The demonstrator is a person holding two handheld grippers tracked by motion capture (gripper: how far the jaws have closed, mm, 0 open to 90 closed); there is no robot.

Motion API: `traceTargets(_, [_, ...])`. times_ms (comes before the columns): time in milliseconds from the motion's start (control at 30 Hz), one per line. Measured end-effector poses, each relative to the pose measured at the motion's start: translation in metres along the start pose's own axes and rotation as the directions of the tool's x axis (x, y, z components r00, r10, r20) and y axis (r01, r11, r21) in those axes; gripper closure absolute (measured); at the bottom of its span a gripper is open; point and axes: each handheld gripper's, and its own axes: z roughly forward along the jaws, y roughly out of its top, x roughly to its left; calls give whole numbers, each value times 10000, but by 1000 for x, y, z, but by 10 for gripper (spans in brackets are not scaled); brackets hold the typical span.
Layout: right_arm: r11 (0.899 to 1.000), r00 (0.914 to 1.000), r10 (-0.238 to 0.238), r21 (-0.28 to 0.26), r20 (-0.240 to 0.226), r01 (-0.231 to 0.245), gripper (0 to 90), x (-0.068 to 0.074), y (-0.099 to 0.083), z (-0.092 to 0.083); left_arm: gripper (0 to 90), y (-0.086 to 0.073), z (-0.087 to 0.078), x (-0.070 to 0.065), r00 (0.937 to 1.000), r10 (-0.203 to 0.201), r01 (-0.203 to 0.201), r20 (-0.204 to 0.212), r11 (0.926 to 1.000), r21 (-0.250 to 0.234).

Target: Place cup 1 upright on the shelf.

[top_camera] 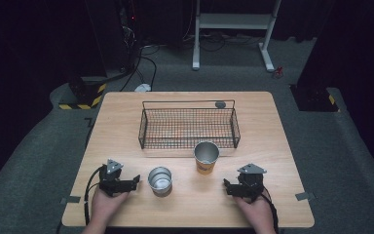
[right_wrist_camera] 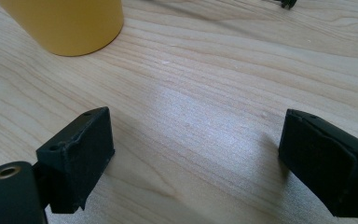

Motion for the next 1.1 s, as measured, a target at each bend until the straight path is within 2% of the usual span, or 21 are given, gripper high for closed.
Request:
traceTargets(133, [10000, 10000, -12, -4, -1, 12, 97, 0, 0, 0, 42, -1, -3, -1, 9996, 266, -266, 61, 9996, -107])
traceTargets(367, [10000, 10000, -14, 4, -5, 14, 96, 0, 0, 0, 33, 1, -14, 0, 9982, 307, -278, 523, 9980, -561])
traceTargets(500, [10000, 10000, -21, 2, -5, 21, 96, 0, 0, 0, 22, 2, -20, -1, 9967, 159, -96, 792, 9968, -795])
traceTargets(767, [10000, 10000, -22, 2, -4, 22, 96, 0, 0, 0, 4, 8, -31, -4, 9943, 253, -113, 1032, 9909, -1344])
traceTargets(933, [10000, 10000, -25, 3, -4, 25, 95, 0, 0, 0, 2, 14, -41, -7, 9895, 243, -3, 1422, 9861, -1662])
traceTargets(1100, [10000, 10000, -25, 0, -2, 25, 95, 0, 0, 0, 2, 18, -49, -11, 9880, 340, -43, 1507, 9812, -1931])
